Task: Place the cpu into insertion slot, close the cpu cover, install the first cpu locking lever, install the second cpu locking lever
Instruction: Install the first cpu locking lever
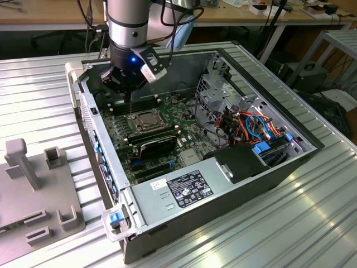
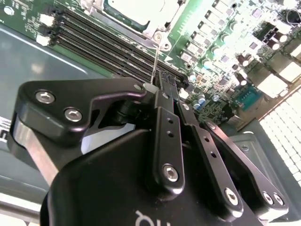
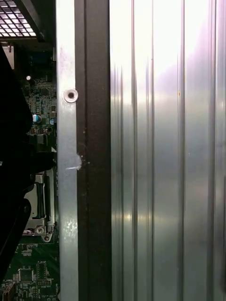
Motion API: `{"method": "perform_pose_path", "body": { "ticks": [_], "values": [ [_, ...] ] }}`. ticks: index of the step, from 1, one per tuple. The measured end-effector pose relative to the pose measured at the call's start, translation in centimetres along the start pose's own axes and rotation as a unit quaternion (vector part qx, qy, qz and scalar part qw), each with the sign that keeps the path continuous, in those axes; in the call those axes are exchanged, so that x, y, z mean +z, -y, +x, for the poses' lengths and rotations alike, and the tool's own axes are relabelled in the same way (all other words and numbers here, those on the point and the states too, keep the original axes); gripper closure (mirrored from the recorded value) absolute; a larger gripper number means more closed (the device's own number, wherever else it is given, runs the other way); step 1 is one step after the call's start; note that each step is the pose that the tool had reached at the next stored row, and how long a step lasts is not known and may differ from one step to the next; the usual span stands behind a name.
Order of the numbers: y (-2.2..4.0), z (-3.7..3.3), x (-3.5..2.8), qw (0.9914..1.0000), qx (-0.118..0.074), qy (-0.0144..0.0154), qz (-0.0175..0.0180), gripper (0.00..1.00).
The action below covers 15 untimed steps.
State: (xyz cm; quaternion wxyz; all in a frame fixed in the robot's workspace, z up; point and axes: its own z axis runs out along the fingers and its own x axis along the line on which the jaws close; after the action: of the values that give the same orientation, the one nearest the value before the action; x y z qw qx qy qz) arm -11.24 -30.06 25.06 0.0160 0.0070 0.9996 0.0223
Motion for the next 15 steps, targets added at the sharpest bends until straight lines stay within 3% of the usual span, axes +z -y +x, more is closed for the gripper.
{"method": "perform_pose_path", "body": {
  "ticks": [3, 8, 11, 15],
  "values": [
    [-0.01, -0.79, 0.09, 1.00000, 0.000, 0.0001, 0.0005, 0.89],
    [-0.02, -0.85, 0.13, 1.00000, 0.000, 0.0001, 0.0008, 0.89],
    [0.00, -0.97, 0.57, 1.00000, 0.000, 0.0001, 0.0014, 0.89],
    [-0.08, -1.65, 0.98, 0.99996, 0.000, 0.0001, 0.0091, 0.89]
  ]
}}
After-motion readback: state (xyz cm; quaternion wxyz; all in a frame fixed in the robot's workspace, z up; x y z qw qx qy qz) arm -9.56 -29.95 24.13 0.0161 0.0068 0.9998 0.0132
